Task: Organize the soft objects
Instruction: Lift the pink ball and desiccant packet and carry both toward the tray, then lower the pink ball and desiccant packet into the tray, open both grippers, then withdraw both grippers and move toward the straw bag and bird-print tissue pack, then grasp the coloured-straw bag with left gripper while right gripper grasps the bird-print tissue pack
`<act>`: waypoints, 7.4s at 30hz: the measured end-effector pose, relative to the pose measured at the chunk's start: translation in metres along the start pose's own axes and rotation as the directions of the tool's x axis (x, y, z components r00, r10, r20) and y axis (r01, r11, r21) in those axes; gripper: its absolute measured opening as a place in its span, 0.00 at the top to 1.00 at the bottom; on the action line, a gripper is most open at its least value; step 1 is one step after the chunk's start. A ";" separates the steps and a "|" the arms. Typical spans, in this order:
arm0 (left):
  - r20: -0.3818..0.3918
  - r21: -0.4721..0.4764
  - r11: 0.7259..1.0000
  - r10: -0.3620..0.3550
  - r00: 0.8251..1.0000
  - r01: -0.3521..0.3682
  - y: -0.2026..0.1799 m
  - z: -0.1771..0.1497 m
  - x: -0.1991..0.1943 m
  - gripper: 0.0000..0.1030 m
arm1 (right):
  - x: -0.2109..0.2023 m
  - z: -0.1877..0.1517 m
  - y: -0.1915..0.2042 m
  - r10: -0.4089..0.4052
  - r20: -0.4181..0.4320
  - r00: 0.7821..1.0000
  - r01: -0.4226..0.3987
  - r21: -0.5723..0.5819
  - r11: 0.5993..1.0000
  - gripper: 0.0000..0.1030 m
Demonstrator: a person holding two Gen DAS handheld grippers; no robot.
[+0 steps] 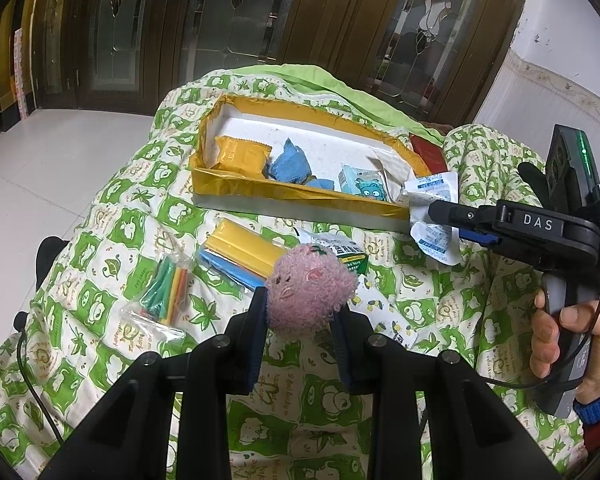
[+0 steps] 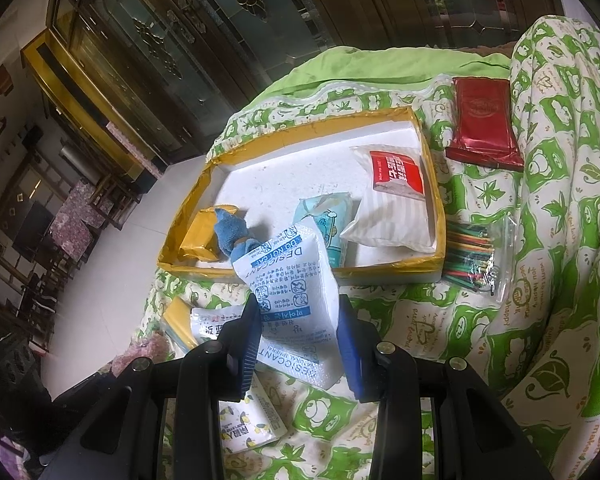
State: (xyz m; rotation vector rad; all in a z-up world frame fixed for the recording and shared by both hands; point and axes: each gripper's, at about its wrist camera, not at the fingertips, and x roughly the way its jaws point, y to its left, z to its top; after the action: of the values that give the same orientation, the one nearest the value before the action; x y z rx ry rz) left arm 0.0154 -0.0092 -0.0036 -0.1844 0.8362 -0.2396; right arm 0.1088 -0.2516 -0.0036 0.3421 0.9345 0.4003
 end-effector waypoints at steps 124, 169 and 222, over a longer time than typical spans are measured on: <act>-0.076 0.036 0.997 0.077 0.994 -0.075 0.047 0.170 0.147 0.42 | 0.134 0.101 0.027 -0.019 -0.095 0.995 0.014 -0.052 0.999 0.39; 0.094 -0.156 0.984 0.104 0.990 -0.088 0.070 0.049 -0.018 0.05 | 0.025 0.002 0.035 0.064 -0.031 0.997 -0.067 -0.096 0.993 0.02; -0.124 -0.022 0.987 0.156 0.980 -0.160 0.063 0.008 0.031 0.77 | 0.058 -0.069 0.066 -0.076 -0.267 0.961 -0.010 -0.307 0.952 0.40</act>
State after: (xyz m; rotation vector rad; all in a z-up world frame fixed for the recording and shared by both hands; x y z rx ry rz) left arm 0.0504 0.0428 -0.0361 -0.1333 0.9714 -0.0888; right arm 0.0702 -0.1586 -0.0523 -0.0162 1.1297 0.5640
